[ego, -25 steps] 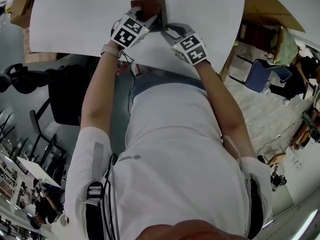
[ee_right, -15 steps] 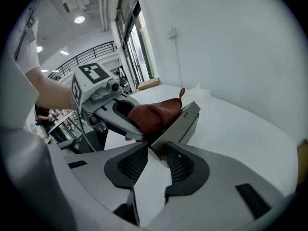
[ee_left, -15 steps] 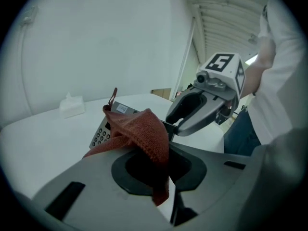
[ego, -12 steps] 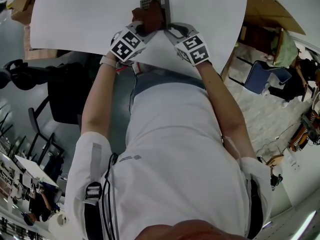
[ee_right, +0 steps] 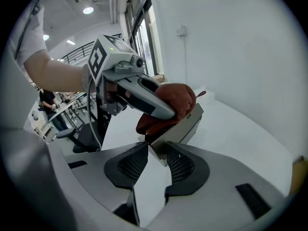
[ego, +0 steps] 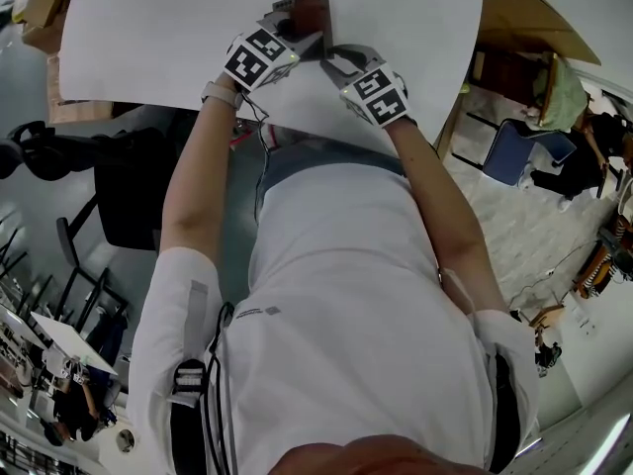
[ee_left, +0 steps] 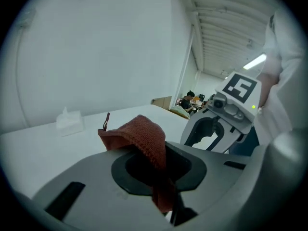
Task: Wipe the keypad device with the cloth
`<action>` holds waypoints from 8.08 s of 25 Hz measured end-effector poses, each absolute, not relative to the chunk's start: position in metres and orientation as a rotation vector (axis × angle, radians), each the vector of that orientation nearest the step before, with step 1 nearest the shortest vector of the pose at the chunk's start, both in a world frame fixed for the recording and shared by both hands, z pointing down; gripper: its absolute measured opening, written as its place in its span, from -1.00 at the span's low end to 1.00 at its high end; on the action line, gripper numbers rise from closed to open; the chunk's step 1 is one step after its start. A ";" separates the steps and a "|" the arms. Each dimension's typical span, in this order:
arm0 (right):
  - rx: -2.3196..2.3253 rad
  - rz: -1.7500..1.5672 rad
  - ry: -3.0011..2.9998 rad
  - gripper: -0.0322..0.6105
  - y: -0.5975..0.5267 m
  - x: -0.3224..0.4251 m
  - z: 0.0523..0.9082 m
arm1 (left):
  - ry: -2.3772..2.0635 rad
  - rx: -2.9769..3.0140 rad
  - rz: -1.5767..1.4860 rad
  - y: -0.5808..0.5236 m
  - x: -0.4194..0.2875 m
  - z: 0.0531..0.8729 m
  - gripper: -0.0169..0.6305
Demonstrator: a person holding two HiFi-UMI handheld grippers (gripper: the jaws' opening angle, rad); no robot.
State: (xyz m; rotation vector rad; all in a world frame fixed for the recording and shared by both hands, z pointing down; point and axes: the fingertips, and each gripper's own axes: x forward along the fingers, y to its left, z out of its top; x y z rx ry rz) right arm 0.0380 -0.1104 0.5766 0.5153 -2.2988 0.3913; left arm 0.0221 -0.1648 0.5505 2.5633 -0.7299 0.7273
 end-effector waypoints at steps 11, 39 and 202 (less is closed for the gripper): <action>0.506 0.373 -2.298 -0.50 -0.107 0.038 0.578 | -0.665 2.499 0.620 -0.131 0.027 0.558 -0.78; 0.304 0.083 -2.215 -0.50 -0.103 0.028 0.580 | -1.007 2.195 0.685 -0.165 -0.061 0.623 -0.78; 0.204 -0.028 -2.206 -0.22 -0.091 0.015 0.581 | -1.036 1.961 0.364 -0.229 -0.067 0.643 -0.78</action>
